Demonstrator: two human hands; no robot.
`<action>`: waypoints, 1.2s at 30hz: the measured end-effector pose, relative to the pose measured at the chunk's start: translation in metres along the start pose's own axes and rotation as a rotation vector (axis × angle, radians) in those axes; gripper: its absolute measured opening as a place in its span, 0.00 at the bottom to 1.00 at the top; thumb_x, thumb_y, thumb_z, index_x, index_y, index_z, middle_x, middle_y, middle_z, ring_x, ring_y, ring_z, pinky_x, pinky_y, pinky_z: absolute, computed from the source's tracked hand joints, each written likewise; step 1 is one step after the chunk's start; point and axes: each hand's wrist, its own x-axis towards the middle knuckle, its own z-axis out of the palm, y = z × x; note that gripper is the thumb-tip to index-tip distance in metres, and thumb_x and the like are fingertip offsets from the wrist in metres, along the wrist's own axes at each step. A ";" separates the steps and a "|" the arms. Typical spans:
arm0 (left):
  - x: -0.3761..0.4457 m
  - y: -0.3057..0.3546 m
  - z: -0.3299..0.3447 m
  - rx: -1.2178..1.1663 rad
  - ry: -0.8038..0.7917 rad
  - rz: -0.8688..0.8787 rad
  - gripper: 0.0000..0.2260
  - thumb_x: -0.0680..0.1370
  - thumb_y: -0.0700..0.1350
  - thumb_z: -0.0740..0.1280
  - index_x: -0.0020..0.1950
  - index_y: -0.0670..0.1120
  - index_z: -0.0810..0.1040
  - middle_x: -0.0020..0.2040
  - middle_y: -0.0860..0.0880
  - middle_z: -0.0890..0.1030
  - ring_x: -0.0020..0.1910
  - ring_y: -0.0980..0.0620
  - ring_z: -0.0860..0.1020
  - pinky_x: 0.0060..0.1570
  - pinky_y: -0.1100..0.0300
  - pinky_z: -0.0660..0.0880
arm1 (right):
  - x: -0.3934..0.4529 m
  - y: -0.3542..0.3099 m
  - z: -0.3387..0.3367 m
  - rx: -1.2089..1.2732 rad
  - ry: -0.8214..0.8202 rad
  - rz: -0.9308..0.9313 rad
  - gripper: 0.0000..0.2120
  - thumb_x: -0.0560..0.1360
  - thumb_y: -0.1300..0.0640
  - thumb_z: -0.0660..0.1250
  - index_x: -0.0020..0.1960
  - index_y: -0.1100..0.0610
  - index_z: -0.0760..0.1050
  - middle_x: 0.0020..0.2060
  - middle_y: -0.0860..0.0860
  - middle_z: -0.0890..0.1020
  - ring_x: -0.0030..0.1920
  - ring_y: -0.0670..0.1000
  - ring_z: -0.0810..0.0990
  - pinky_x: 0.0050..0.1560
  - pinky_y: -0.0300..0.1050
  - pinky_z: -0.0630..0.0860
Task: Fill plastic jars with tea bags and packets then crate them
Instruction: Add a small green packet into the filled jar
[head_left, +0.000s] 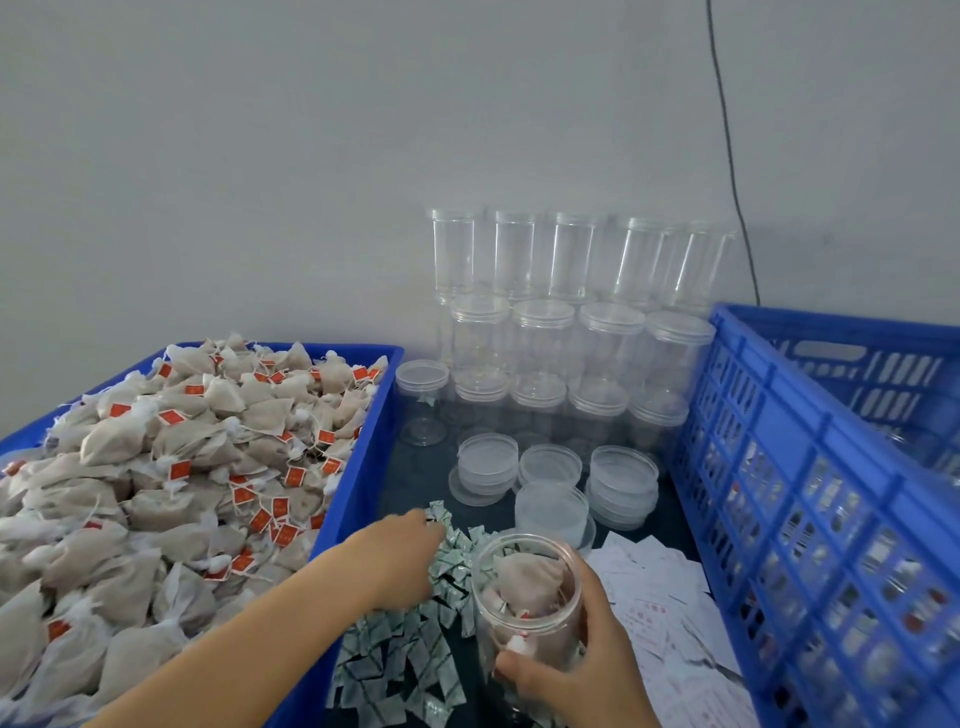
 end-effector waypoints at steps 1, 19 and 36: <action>0.002 0.000 0.006 0.032 -0.066 -0.012 0.19 0.78 0.46 0.64 0.68 0.44 0.66 0.64 0.44 0.69 0.62 0.44 0.71 0.56 0.53 0.71 | -0.002 0.001 -0.001 -0.004 0.001 0.006 0.44 0.55 0.49 0.83 0.64 0.26 0.68 0.61 0.33 0.79 0.61 0.34 0.77 0.55 0.24 0.72; 0.012 0.016 0.033 0.247 -0.242 0.023 0.11 0.78 0.36 0.61 0.60 0.36 0.74 0.60 0.39 0.74 0.56 0.41 0.77 0.46 0.55 0.72 | -0.005 0.007 -0.003 0.034 0.025 0.020 0.44 0.56 0.52 0.83 0.68 0.38 0.69 0.61 0.35 0.80 0.63 0.36 0.77 0.57 0.28 0.72; 0.012 0.020 0.020 0.272 -0.273 0.001 0.09 0.79 0.34 0.60 0.39 0.41 0.71 0.33 0.48 0.64 0.29 0.52 0.63 0.37 0.60 0.70 | -0.005 0.006 -0.003 0.043 0.030 0.038 0.44 0.56 0.49 0.84 0.67 0.34 0.69 0.61 0.35 0.80 0.62 0.36 0.77 0.60 0.35 0.72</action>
